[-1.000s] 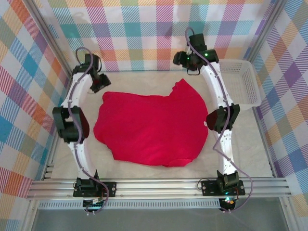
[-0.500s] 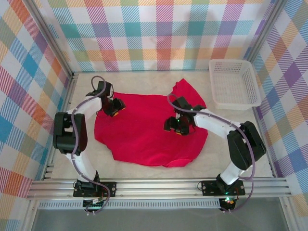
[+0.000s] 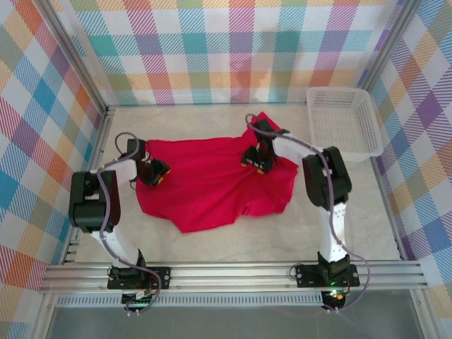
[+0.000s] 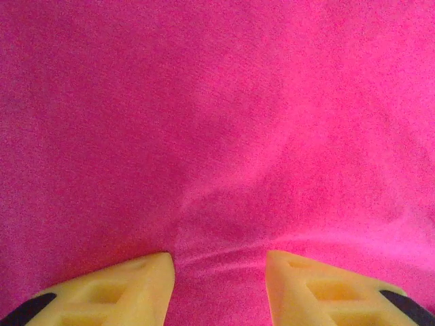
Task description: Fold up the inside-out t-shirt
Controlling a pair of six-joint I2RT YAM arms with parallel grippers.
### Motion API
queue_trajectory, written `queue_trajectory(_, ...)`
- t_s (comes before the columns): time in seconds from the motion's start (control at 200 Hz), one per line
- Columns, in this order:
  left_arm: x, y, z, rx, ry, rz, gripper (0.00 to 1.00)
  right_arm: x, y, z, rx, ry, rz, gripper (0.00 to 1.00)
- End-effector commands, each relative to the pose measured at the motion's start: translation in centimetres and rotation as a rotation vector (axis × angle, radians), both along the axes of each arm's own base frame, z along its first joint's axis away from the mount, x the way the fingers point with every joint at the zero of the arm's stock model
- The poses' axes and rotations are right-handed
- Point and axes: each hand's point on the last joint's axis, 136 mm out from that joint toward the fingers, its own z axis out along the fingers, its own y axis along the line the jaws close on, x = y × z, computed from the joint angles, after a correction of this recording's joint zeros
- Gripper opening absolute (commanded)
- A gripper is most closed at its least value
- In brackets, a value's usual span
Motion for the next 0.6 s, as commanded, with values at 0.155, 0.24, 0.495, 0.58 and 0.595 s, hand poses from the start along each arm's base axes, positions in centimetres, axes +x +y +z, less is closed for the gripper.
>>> queue_trajectory(0.155,-10.0,-9.2,-2.2,-0.063,0.06,-0.037,0.41,9.9,5.7,0.6,0.091,-0.061,0.08,0.62)
queue_trajectory(0.24,-12.3,-14.4,-0.3,-0.06,-0.008,-0.141,0.4,11.1,7.4,3.4,0.191,-0.126,0.09,0.62)
queue_trajectory(0.495,-9.6,-17.7,8.4,0.165,-0.185,-0.376,0.39,7.6,4.2,10.7,0.104,-0.229,0.138,0.64)
queue_trajectory(0.58,-7.0,-16.5,8.8,0.195,-0.183,-0.366,0.39,5.2,3.2,11.2,0.084,-0.2,0.153,0.64)
queue_trajectory(0.595,-6.6,-16.4,8.8,0.185,-0.179,-0.363,0.39,4.7,3.0,10.9,0.078,-0.19,0.155,0.64)
